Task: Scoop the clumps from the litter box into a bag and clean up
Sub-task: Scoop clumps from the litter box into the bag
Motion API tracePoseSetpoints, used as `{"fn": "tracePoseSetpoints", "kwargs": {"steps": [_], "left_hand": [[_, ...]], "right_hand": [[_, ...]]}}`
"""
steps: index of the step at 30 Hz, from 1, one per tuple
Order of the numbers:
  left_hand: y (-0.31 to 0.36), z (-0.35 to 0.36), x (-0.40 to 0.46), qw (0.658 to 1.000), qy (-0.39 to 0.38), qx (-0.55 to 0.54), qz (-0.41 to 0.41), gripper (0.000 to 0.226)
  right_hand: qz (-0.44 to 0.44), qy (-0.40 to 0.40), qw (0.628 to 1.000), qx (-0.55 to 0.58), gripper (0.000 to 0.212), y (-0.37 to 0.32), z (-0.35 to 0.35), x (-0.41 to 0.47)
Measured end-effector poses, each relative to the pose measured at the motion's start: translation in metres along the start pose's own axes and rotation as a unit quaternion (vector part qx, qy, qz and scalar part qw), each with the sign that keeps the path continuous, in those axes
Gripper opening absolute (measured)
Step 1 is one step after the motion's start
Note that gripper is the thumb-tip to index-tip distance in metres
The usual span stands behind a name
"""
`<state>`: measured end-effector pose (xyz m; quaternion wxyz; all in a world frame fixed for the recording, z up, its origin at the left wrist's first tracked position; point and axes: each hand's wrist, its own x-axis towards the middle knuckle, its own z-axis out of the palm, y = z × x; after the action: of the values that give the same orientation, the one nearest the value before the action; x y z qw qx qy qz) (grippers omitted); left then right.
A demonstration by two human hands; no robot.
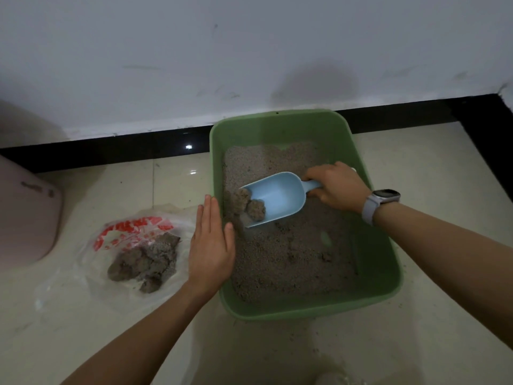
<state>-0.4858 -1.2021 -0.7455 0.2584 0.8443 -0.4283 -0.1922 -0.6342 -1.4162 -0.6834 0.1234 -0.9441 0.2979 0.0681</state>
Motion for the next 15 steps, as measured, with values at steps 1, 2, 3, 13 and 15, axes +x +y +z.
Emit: {"fn": "tracePoseSetpoints", "kwargs": {"steps": [1,2,3,13,15], "left_hand": [[0.0,0.0,-0.001,1.0,0.011,-0.023,-0.006,0.063],[-0.003,-0.003,0.0,0.999,0.029,-0.041,-0.017,0.063],[-0.005,-0.005,0.002,0.997,0.046,-0.054,-0.026,0.062],[-0.005,0.002,0.003,0.997,0.049,-0.039,-0.036,0.061],[-0.005,0.001,0.004,0.998,0.048,-0.035,-0.034,0.062]], "right_hand": [[-0.006,0.002,1.0,-0.013,0.017,-0.007,-0.006,0.005],[-0.02,0.004,0.999,-0.034,0.015,-0.017,-0.014,0.016],[-0.035,0.007,0.998,-0.058,0.014,-0.029,-0.024,0.027],[-0.131,0.012,0.948,-0.289,0.012,-0.099,-0.068,0.047],[-0.131,0.009,0.945,-0.298,0.013,-0.105,-0.069,0.045]]}}
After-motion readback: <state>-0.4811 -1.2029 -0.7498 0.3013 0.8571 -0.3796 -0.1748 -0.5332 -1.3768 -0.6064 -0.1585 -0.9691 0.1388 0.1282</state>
